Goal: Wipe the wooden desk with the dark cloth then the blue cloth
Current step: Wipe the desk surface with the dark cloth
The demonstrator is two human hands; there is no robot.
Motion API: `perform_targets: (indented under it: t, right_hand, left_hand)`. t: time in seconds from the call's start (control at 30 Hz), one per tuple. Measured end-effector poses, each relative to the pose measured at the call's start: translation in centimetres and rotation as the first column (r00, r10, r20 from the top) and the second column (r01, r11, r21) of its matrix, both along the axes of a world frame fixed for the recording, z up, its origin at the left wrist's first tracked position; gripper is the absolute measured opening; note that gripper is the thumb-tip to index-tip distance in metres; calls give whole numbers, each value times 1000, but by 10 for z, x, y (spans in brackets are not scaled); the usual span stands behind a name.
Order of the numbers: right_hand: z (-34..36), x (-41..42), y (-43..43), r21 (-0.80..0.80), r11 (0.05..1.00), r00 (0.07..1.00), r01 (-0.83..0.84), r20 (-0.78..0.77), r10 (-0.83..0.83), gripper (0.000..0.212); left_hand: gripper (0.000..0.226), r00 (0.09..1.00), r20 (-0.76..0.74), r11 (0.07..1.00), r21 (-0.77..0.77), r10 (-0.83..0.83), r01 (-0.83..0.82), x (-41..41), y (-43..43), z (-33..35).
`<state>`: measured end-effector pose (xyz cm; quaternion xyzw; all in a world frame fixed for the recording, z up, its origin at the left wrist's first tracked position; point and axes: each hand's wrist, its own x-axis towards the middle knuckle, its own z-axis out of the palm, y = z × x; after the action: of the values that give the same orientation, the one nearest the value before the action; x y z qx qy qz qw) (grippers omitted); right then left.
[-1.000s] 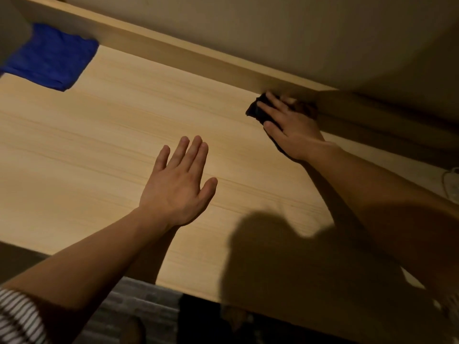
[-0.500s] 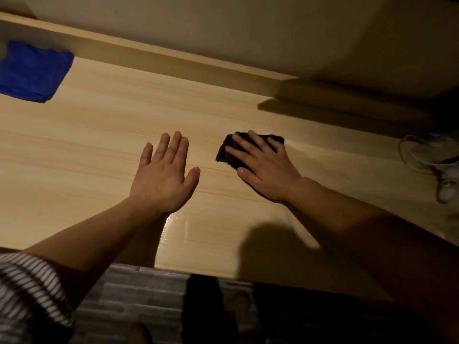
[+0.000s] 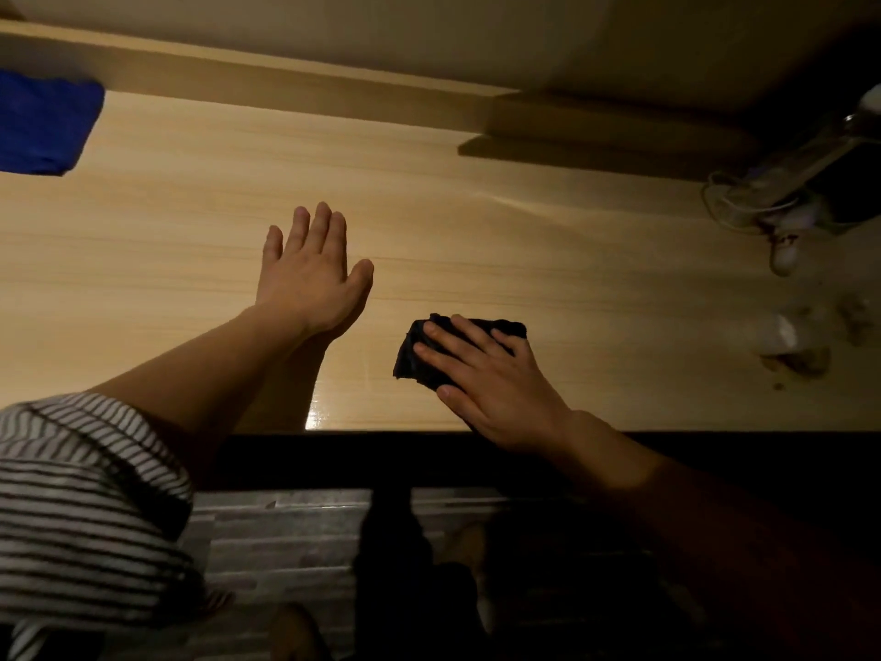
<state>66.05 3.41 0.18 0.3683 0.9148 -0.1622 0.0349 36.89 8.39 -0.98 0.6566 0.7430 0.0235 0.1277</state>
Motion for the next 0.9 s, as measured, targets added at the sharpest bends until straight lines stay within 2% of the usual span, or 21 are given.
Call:
perform_targets:
  t: [0.23, 0.37, 0.43, 0.5, 0.57, 0.63, 0.7, 0.8, 0.9]
  right_hand:
    - [-1, 5, -41, -107, 993, 984, 40, -168, -58, 47]
    - [9, 3, -56, -296, 941, 937, 163, -254, -242, 40]
    - [21, 5, -56, -516, 829, 859, 214, -304, -411, 33]
    - [40, 5, -50, -736, 650, 736, 188, -333, -590, 24]
    - [51, 8, -32, -827, 526, 559, 197, -346, -753, 21]
    - [58, 13, -5, -857, 470, 432, 213, -348, -832, 24]
    - [65, 15, 30, -824, 495, 417, 274, -362, -834, 28]
    - [67, 14, 94, -707, 584, 449, 398, -405, -796, 29]
    - [58, 10, 163, -627, 640, 505, 443, -416, -757, 29]
  left_hand:
    - [90, 990, 59, 988, 100, -126, 120, 42, 2, 17]
    - [82, 979, 121, 983, 100, -165, 153, 68, 9, 14]
    - [80, 979, 120, 985, 67, -165, 158, 75, 8, 6]
    - [83, 984, 68, 986, 38, -166, 164, 79, 5, 0]
    - [83, 987, 43, 987, 38, -158, 156, 81, 4, -3]
    - [84, 988, 29, 988, 33, -154, 153, 82, 5, -3]
    - [84, 988, 14, 988, 25, -154, 154, 82, 6, -3]
    - [82, 990, 15, 989, 33, -141, 141, 83, 6, -4]
    - [81, 991, 6, 990, 39, -135, 135, 85, 6, -4]
